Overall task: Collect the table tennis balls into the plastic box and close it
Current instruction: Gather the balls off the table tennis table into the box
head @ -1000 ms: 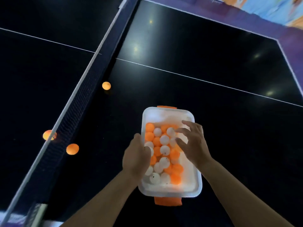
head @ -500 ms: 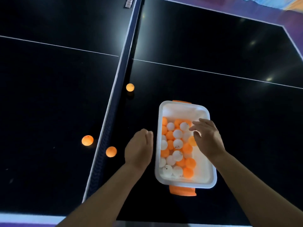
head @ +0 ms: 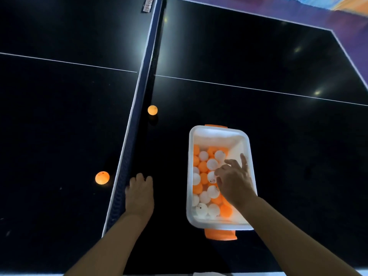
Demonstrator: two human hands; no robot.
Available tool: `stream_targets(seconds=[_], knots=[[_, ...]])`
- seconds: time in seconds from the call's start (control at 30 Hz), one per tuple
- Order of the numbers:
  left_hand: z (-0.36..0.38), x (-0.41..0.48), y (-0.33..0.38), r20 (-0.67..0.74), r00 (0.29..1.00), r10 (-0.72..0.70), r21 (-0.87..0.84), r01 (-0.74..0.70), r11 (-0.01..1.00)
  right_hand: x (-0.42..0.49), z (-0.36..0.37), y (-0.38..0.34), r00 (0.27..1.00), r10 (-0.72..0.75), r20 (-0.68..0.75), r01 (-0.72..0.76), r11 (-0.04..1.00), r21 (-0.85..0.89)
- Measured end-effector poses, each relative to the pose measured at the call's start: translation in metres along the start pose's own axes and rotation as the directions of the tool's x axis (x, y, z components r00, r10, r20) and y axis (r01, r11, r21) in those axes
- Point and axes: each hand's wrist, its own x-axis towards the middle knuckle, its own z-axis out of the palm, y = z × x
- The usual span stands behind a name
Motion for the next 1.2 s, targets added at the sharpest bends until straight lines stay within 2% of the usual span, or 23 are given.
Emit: stream_targets(seconds=[0.1, 0.17, 0.23, 0.3, 0.37, 0.43, 0.6, 0.73, 0.8, 0.97, 1.1, 1.2], knots=[[-0.016, 0.008, 0.028, -0.208, 0.978, -0.021, -0.303, -0.044, 0.952, 0.001, 0.001, 0.001, 0.999, -0.008, -0.039, 0.009, 0.999, 0.034], [-0.035, 0.011, 0.054, -0.374, 0.927, 0.018, -0.43, -0.19, 0.882, 0.003, 0.001, 0.003, 0.998, -0.008, -0.058, 0.011, 0.998, 0.056], [-0.055, 0.01, 0.079, -0.473, 0.87, 0.142, -0.439, -0.372, 0.818, 0.004, 0.0, 0.006, 0.997, -0.008, -0.079, 0.016, 0.994, 0.105], [-0.064, 0.01, 0.098, -0.49, 0.822, 0.291, -0.397, -0.507, 0.765, 0.006, -0.002, 0.007, 0.995, 0.008, -0.096, 0.009, 0.984, 0.177], [-0.063, 0.016, 0.111, -0.457, 0.808, 0.373, -0.348, -0.548, 0.761, 0.01, -0.004, 0.01, 0.993, 0.039, -0.108, -0.013, 0.974, 0.228], [-0.058, 0.027, 0.116, -0.485, 0.79, 0.375, -0.297, -0.552, 0.779, 0.013, -0.005, 0.014, 0.99, 0.062, -0.124, -0.029, 0.968, 0.25], [-0.064, 0.064, 0.112, -0.542, 0.821, 0.178, -0.356, -0.416, 0.837, 0.025, -0.008, 0.022, 0.981, 0.099, -0.168, -0.046, 0.954, 0.298], [-0.072, 0.108, 0.101, -0.496, 0.868, -0.002, -0.448, -0.254, 0.857, 0.042, -0.001, 0.027, 0.977, 0.118, -0.177, -0.051, 0.937, 0.345], [-0.076, 0.134, 0.094, -0.455, 0.89, -0.033, -0.44, -0.192, 0.877, 0.053, 0.001, 0.028, 0.975, 0.111, -0.192, -0.029, 0.922, 0.387], [-0.081, 0.192, 0.082, -0.32, 0.947, -0.02, -0.203, -0.048, 0.978, 0.08, 0.002, 0.03, 0.975, 0.076, -0.209, 0.023, 0.902, 0.432], [-0.078, 0.224, 0.076, -0.143, 0.986, -0.084, -0.091, 0.071, 0.993, 0.095, 0.001, 0.032, 0.972, 0.051, -0.227, 0.064, 0.88, 0.47], [-0.077, 0.236, 0.07, -0.102, 0.991, -0.083, 0.035, 0.087, 0.996, 0.1, 0.002, 0.034, 0.97, 0.025, -0.241, 0.101, 0.861, 0.498]])
